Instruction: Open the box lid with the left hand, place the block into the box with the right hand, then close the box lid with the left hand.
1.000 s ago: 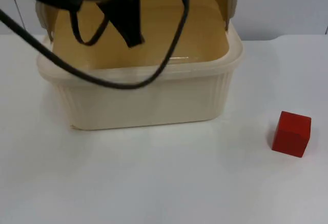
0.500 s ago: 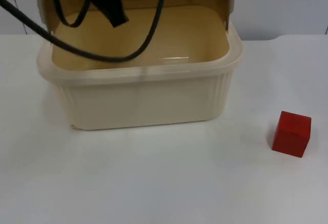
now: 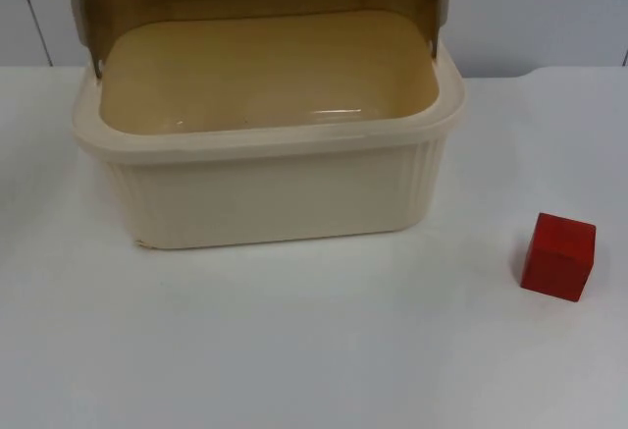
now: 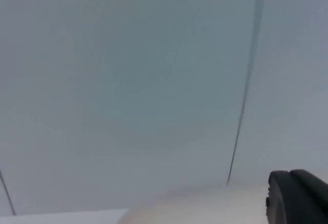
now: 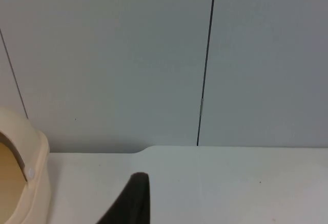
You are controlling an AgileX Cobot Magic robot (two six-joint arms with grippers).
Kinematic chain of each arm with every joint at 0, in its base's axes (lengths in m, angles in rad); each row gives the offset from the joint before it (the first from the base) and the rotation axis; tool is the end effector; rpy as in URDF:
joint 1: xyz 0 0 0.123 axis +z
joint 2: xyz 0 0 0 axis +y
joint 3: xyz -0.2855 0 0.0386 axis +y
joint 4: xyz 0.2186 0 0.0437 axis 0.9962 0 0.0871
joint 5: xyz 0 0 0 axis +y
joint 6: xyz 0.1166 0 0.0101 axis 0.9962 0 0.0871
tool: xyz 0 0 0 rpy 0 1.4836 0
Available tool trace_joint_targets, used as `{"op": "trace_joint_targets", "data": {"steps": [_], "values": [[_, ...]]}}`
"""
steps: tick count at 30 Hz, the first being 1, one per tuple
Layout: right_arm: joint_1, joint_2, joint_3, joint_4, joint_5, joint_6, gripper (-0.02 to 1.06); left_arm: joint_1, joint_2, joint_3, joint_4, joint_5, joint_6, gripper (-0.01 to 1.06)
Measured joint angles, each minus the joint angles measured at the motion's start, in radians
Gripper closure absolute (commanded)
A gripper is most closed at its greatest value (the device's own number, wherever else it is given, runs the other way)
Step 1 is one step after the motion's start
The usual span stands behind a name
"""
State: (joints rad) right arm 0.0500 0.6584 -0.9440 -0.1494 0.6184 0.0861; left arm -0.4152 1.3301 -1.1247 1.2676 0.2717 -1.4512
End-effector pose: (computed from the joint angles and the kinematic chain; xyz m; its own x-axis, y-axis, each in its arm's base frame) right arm 0.1088 -0.0047 0.4039 -0.2388 -0.0478 -0.9699 0.0254 0.9981 -0.0554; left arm 0.2895 -0.0948 0.3850 -0.2104 -0.1114 -0.9713 0.1219 0.9827 -0.1391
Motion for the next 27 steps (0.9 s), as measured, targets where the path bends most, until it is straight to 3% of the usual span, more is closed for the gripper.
{"op": "trace_joint_targets", "data": {"steps": [3,5,10,12,13,14,15,19,20,23,27], "values": [[0.0,0.0,0.0,0.0,0.0,0.0,0.02,0.126,-0.111,0.0,-0.081,-0.013,-0.011,1.05],[0.0,0.0,0.0,0.002,0.0,0.0,0.02,0.156,-0.14,0.0,-0.091,-0.003,0.013,1.05],[0.0,0.0,0.0,0.004,0.0,0.0,0.02,0.254,-0.227,0.0,-0.105,0.107,0.134,1.05],[0.0,0.0,0.0,0.004,0.0,0.0,0.02,0.269,-0.252,0.0,-0.122,0.147,0.236,1.05],[0.0,0.0,0.0,0.004,0.0,0.0,0.02,0.269,-0.26,0.0,-0.175,0.151,0.377,1.05],[0.0,0.0,0.0,0.004,0.0,0.0,0.02,0.269,-0.261,0.0,-0.205,0.149,0.445,1.05],[0.0,0.0,0.0,0.004,0.0,0.0,0.02,0.269,-0.261,0.0,-0.205,0.149,0.445,1.05],[0.0,0.0,0.0,0.004,0.0,0.0,0.02,0.271,-0.229,0.0,-0.612,0.187,0.866,1.05],[0.0,0.0,0.0,0.004,0.0,0.0,0.02,0.271,-0.229,0.0,-0.612,0.187,0.866,1.05],[0.0,0.0,0.0,0.004,0.0,0.0,0.02,0.271,-0.192,0.0,-0.838,0.22,1.051,1.05],[0.0,0.0,0.0,0.004,0.0,0.0,0.02,0.271,-0.199,0.0,-1.019,0.189,1.155,1.05]]}}
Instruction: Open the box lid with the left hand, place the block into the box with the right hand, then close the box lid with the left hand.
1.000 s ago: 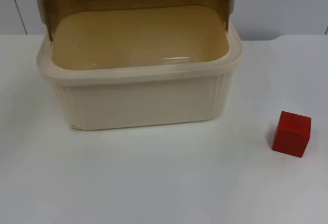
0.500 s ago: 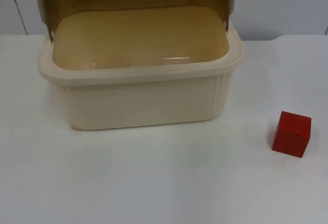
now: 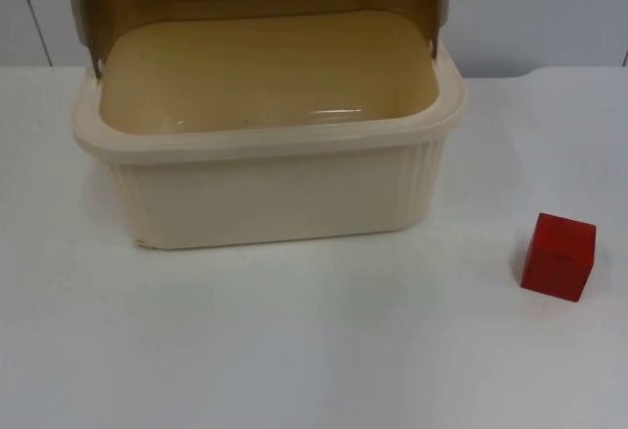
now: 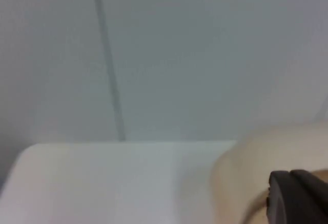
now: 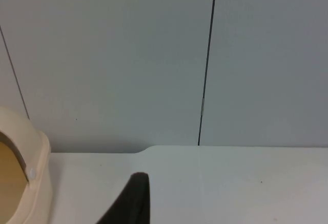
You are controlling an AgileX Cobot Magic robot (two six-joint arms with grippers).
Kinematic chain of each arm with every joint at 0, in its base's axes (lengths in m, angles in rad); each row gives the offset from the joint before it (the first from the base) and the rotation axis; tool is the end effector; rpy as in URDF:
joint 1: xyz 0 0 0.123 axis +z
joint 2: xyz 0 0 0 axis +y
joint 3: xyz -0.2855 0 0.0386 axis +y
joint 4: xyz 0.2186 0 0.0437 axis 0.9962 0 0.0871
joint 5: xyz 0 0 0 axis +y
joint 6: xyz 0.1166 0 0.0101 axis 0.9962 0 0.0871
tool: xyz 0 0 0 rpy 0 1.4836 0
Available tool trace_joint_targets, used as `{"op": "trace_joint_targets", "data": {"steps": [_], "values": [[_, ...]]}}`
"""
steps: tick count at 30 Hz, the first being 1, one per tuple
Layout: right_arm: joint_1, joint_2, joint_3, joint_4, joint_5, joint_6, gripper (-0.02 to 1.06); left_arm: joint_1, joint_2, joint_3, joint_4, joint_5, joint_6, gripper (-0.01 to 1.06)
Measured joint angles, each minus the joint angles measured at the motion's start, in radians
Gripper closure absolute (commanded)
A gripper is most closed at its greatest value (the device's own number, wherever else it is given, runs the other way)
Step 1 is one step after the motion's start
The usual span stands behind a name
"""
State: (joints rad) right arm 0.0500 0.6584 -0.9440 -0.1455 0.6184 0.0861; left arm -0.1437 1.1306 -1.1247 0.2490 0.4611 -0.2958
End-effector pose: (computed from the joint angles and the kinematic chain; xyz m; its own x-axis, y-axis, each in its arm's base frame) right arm 0.1088 -0.0044 0.4039 -0.2389 -0.0446 -0.9700 0.0239 0.9984 -0.0518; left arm 0.2400 -0.0217 0.3983 -0.3576 -0.0204 -0.9337 0.0154 0.9995 -0.0278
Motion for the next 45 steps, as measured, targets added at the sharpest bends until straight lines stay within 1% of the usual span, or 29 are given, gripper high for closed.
{"op": "trace_joint_targets", "data": {"steps": [2,3,5,7,8,9,12,14,17,21,22,23,24,25,26,27,28,29,30,31,42,45], "values": [[0.0,0.0,0.0,0.0,0.0,0.0,0.02,0.01,-0.038,0.0,-0.226,-0.005,0.186,1.05],[0.0,0.0,0.0,0.0,0.0,0.0,0.02,0.01,-0.038,0.0,-0.226,-0.005,0.186,1.05],[0.0,0.0,0.0,0.0,0.0,0.0,0.02,0.041,-0.057,0.0,-0.412,-0.001,0.351,1.05],[0.0,0.0,0.0,0.0,0.0,0.0,0.02,0.088,-0.059,0.0,-0.535,-0.001,0.469,1.05],[0.0,0.0,0.0,0.0,0.0,0.0,0.02,0.088,-0.059,0.0,-0.535,-0.001,0.469,1.05],[0.0,0.0,0.0,0.002,0.0,0.0,0.02,0.116,-0.059,0.0,-0.558,-0.003,0.498,1.05],[0.0,0.0,0.0,0.002,0.0,0.0,0.02,0.198,-0.059,0.0,-0.589,-0.004,0.524,1.05],[0.0,0.0,0.0,0.002,0.0,0.0,0.02,0.212,-0.059,0.0,-0.589,-0.004,0.527,1.05],[0.0,0.0,0.0,0.002,0.0,0.0,0.02,0.235,-0.059,0.0,-0.544,-0.004,0.531,1.05],[0.0,0.0,0.0,0.002,0.0,0.0,0.02,0.252,-0.059,0.0,-0.519,-0.005,0.531,1.04],[0.0,0.0,0.0,0.002,0.0,0.0,0.02,0.257,-0.059,0.0,-0.514,-0.007,0.533,1.0],[0.0,0.0,0.0,0.002,0.0,0.0,0.02,0.257,-0.059,0.0,-0.514,-0.007,0.533,0.93],[0.0,0.0,0.0,0.002,0.0,0.0,0.02,0.257,-0.059,0.0,-0.504,-0.013,0.535,0.93],[0.0,0.0,0.0,0.002,0.0,0.0,0.02,0.257,-0.059,0.0,-0.499,-0.023,0.535,0.85],[0.0,0.0,0.0,0.002,0.0,0.0,0.02,0.257,-0.059,0.0,-0.498,-0.026,0.535,0.7],[0.0,0.0,0.0,0.002,0.0,0.0,0.02,0.257,-0.059,0.0,-0.498,-0.027,0.535,0.5],[0.0,0.0,0.0,0.002,0.0,0.0,0.02,0.257,-0.059,0.0,-0.498,-0.027,0.535,0.26],[0.0,0.0,0.0,0.002,0.0,0.0,0.02,0.257,-0.059,0.0,-0.498,-0.027,0.535,0.06],[0.0,0.0,0.0,0.002,0.0,0.0,0.02,0.257,-0.059,0.0,-0.503,-0.028,0.533,0.06],[0.0,0.0,0.0,0.002,0.0,0.0,0.02,0.257,-0.059,0.0,-0.505,-0.03,0.531,0.0],[0.0,0.0,0.0,0.002,0.0,0.0,0.02,0.257,-0.059,0.0,-0.507,-0.027,0.527,0.0],[0.0,0.0,0.0,0.002,0.0,-0.014,0.02,0.257,-0.059,0.0,-0.511,-0.029,0.527,0.0]]}}
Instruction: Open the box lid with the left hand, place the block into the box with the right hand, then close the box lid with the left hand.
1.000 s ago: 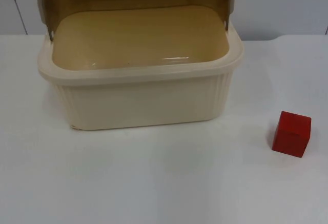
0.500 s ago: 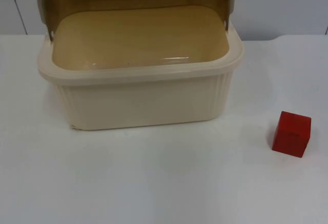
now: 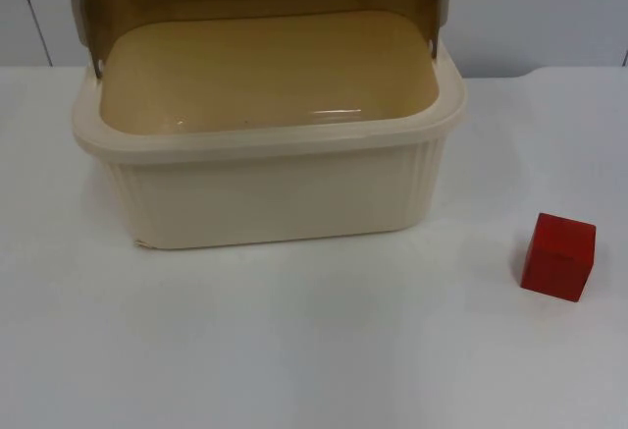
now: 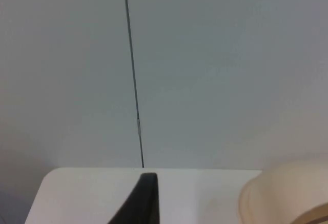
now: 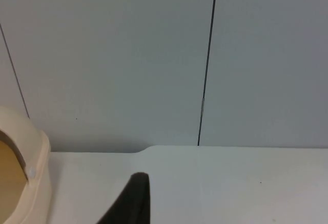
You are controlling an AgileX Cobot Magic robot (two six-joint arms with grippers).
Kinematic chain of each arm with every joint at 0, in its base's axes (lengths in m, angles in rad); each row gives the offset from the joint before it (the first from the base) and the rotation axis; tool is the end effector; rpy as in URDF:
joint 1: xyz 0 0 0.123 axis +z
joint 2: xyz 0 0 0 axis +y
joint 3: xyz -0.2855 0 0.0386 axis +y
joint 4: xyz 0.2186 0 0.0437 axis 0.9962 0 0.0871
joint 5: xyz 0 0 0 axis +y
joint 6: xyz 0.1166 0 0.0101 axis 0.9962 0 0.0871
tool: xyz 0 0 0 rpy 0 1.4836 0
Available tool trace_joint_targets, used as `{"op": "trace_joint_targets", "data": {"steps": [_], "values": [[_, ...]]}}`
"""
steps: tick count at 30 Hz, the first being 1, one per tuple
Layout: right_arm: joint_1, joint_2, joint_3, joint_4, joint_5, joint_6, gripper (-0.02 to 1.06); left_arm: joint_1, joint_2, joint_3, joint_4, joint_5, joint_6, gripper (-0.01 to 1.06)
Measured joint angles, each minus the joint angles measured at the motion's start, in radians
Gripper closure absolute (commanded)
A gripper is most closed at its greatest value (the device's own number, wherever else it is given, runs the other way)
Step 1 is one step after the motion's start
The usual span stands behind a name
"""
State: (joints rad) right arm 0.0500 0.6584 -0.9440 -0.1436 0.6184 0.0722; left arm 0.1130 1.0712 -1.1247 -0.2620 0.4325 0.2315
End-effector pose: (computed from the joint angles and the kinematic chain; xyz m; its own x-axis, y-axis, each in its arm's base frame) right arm 0.1088 -0.0043 0.4038 -0.2392 -0.0569 -0.9693 0.0199 0.9978 -0.0635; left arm 0.2249 0.0127 0.4153 -0.2733 -0.0383 -0.9612 -0.0104 0.9993 -0.0369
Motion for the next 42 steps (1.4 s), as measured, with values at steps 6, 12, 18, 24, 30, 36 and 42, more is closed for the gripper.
{"op": "trace_joint_targets", "data": {"steps": [6,12,18,24,30,36,42], "values": [[0.0,0.06,-0.001,0.115,0.008,-0.132,0.02,-0.004,-0.025,0.0,-0.003,0.047,-0.002,0.0],[0.0,0.208,-0.001,0.277,0.012,-0.227,0.02,-0.008,-0.025,0.0,-0.004,0.086,-0.002,0.0],[0.0,0.355,0.001,0.386,0.072,-0.426,0.02,-0.008,-0.025,0.0,-0.004,0.105,-0.002,0.0],[0.095,0.512,0.024,0.426,-0.004,-0.563,0.02,-0.008,-0.025,0.0,-0.004,0.118,-0.002,0.0],[0.162,0.721,0.024,0.439,-0.041,-0.484,0.02,-0.008,-0.025,0.0,0.004,0.12,-0.002,0.0],[0.169,0.911,0.024,0.437,-0.103,-0.492,0.02,-0.008,-0.025,0.0,0.012,0.12,-0.002,0.0],[0.194,1.048,0.024,0.449,-0.095,-0.818,0.02,-0.008,-0.025,0.0,0.016,0.12,-0.002,0.0]]}}
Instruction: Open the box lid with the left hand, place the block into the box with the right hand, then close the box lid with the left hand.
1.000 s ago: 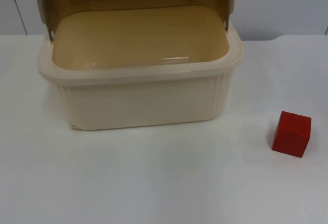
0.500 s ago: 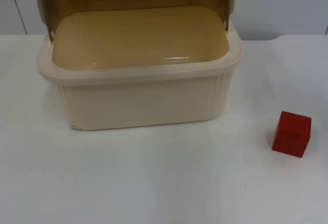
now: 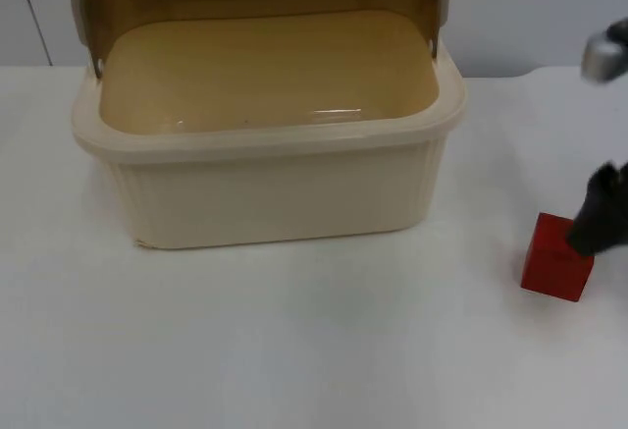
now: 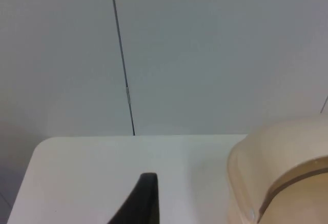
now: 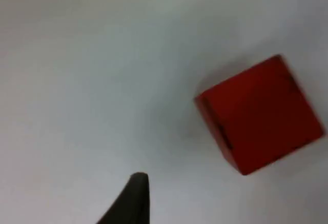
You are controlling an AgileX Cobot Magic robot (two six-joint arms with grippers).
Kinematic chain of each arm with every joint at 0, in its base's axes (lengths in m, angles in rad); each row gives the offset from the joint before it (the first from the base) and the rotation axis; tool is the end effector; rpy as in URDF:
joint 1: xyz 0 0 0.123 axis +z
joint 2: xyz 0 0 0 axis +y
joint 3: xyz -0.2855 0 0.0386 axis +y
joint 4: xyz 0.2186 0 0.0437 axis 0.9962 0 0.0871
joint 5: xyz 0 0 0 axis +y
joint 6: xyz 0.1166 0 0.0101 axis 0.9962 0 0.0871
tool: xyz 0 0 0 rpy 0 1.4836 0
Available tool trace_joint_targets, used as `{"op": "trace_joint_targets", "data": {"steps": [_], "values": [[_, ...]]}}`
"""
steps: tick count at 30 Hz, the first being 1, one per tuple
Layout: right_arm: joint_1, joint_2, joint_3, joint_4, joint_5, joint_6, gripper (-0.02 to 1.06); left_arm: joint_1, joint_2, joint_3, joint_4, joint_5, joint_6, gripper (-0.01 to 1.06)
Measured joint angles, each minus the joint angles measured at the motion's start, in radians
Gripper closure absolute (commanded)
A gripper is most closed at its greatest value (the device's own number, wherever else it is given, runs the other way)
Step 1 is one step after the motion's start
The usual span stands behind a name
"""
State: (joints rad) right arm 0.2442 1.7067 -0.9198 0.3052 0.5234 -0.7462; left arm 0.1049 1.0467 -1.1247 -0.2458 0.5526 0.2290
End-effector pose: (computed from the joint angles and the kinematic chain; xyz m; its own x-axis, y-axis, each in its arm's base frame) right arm 0.2905 0.0905 0.1687 -0.6686 -0.6369 -0.3838 -0.6765 0.7353 -0.0417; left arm 0.2135 0.0074 0.4076 -0.3629 -0.0196 -0.9316 0.0212 0.9993 -0.0293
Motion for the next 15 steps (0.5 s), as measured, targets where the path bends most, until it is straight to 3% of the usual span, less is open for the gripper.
{"op": "trace_joint_targets", "data": {"steps": [2,5,7,15], "values": [[0.006,0.041,0.0,0.04,-0.012,-0.13,0.02,0.0,0.004,0.0,0.0,0.0,0.0,0.0],[0.006,0.069,0.002,0.063,-0.068,-0.218,0.02,0.0,0.008,0.0,0.0,0.0,0.0,0.0],[0.006,0.099,0.0,0.068,-0.131,-0.255,0.02,0.0,0.015,0.0,0.0,0.007,0.0,0.0],[0.006,0.171,-0.04,0.066,-0.131,-0.308,0.02,0.0,0.015,0.0,0.014,0.008,0.0,0.0]]}}
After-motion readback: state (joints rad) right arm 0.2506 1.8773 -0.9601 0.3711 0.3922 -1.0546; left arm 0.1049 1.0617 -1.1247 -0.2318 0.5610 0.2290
